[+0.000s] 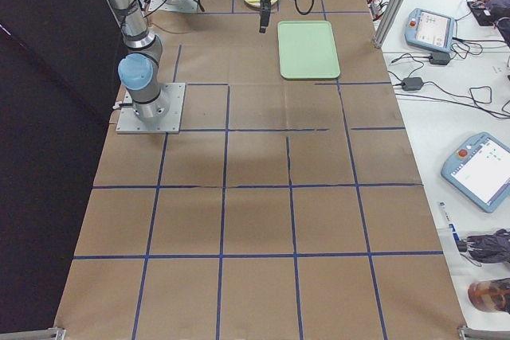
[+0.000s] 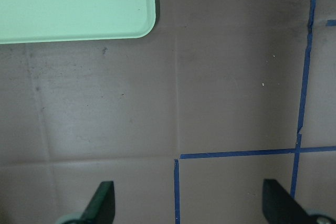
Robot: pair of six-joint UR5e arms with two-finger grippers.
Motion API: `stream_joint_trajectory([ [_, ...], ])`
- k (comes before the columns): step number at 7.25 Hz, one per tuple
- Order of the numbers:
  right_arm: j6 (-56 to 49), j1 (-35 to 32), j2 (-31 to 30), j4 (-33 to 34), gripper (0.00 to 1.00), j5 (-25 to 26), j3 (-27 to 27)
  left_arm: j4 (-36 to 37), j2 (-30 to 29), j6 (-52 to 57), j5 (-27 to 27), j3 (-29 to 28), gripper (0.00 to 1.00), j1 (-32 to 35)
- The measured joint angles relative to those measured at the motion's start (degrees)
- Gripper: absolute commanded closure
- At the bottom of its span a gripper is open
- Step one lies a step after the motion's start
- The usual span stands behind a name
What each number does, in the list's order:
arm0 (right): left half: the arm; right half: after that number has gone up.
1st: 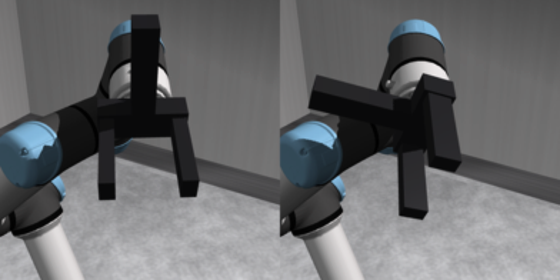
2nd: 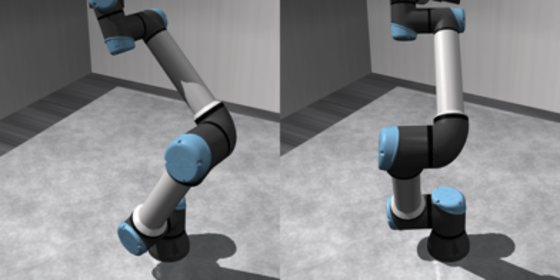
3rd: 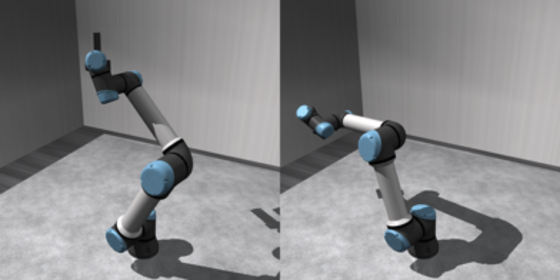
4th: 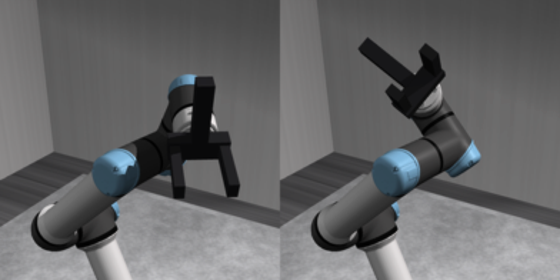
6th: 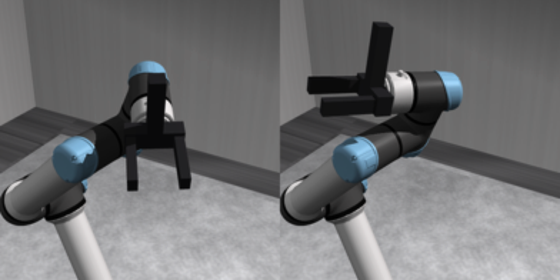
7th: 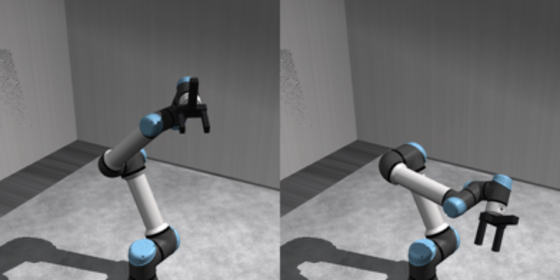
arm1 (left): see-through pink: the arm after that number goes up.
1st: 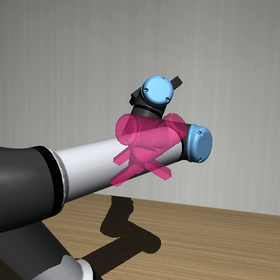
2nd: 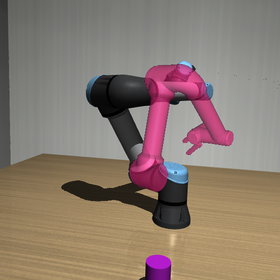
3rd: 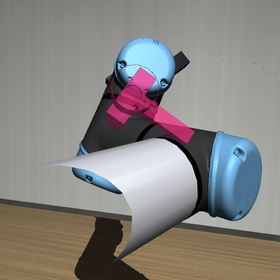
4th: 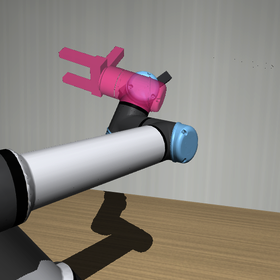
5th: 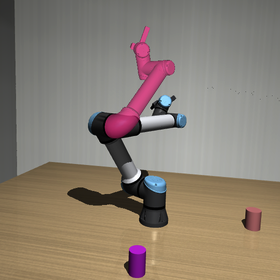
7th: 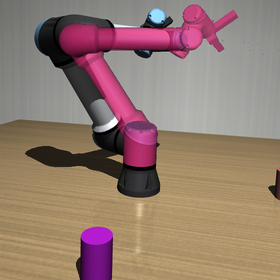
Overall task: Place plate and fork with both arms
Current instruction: 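Grasp the white plate's rim with the left gripper, then carry the plate with the left gripper onto the green tray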
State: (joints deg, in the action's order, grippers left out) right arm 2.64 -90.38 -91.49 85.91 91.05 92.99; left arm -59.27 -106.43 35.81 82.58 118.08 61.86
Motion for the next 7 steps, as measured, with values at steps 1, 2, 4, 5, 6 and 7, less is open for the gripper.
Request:
stream_joint_trajectory([
  [1,0.00,0.00,0.00,0.02,0.00,0.00,0.00,0.19,-0.34,0.50,-0.13,-0.02,0.46,-0.42],
  [2,0.00,-0.01,0.00,0.04,0.00,0.00,0.00,0.71,-0.48,0.67,-0.17,-0.06,0.54,-0.63],
  [4,0.06,-0.03,0.00,0.05,0.00,-0.04,0.00,1.60,-0.52,0.71,-0.36,-0.11,0.70,-0.88],
  [5,0.06,-0.05,0.00,0.05,0.00,-0.02,0.00,1.82,-0.53,0.67,-0.75,-0.12,0.79,-0.95],
  [6,0.05,-0.06,0.00,0.05,0.00,-0.01,0.00,1.96,-0.51,0.61,-1.38,-0.16,0.84,-1.00],
  [7,0.05,-0.05,0.00,0.05,0.00,0.00,0.00,2.02,-0.42,0.59,-1.78,-0.24,0.90,-1.02],
])
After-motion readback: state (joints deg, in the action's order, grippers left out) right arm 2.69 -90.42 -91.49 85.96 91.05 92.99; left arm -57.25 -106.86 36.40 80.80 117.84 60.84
